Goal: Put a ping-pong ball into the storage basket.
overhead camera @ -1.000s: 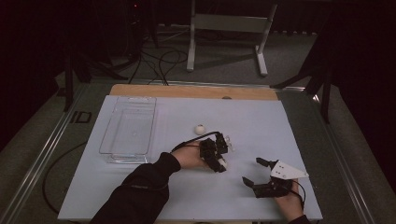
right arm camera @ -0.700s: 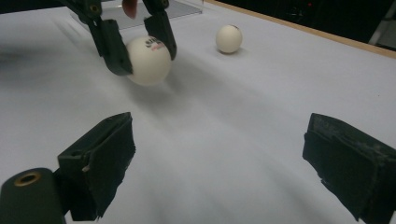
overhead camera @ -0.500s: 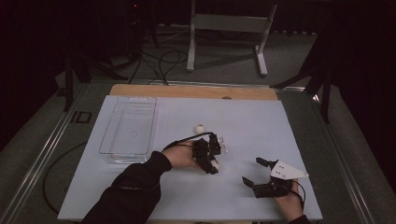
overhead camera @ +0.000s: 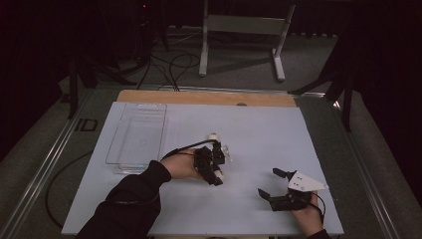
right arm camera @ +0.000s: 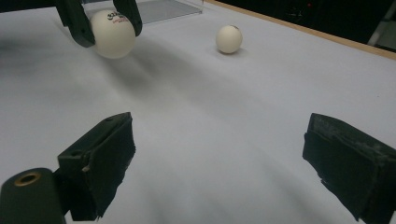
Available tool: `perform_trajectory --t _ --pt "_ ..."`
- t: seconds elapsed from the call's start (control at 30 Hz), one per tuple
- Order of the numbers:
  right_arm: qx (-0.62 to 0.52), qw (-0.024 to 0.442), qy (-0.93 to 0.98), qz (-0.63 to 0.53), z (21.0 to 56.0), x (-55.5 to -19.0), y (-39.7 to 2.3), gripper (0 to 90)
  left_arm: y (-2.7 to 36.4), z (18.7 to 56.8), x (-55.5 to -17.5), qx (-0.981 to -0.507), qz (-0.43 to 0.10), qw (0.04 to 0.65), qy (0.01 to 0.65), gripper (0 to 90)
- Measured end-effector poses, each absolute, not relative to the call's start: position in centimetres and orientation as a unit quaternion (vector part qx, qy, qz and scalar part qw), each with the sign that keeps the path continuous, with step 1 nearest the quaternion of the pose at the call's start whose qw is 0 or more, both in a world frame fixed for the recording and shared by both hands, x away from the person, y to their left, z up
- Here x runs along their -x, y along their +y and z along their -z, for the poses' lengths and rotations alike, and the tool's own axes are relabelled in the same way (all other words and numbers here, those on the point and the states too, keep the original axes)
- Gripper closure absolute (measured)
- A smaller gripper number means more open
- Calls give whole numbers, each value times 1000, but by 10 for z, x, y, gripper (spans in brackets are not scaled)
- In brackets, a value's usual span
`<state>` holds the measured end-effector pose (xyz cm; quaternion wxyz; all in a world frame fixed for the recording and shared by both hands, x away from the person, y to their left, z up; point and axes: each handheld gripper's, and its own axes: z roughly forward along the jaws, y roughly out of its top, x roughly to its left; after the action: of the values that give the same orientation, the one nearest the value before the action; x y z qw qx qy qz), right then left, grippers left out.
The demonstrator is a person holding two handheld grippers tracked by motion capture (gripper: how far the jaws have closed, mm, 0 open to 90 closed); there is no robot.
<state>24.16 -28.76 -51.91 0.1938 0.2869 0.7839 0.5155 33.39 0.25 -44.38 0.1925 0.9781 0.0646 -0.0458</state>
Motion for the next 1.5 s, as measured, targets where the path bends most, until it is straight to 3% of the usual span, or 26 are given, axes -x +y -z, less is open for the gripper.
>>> perform_trajectory --t 1.5 --pt "-287 193 785 -514 519 -242 -286 91 85 385 -342 -969 13 216 122 522"
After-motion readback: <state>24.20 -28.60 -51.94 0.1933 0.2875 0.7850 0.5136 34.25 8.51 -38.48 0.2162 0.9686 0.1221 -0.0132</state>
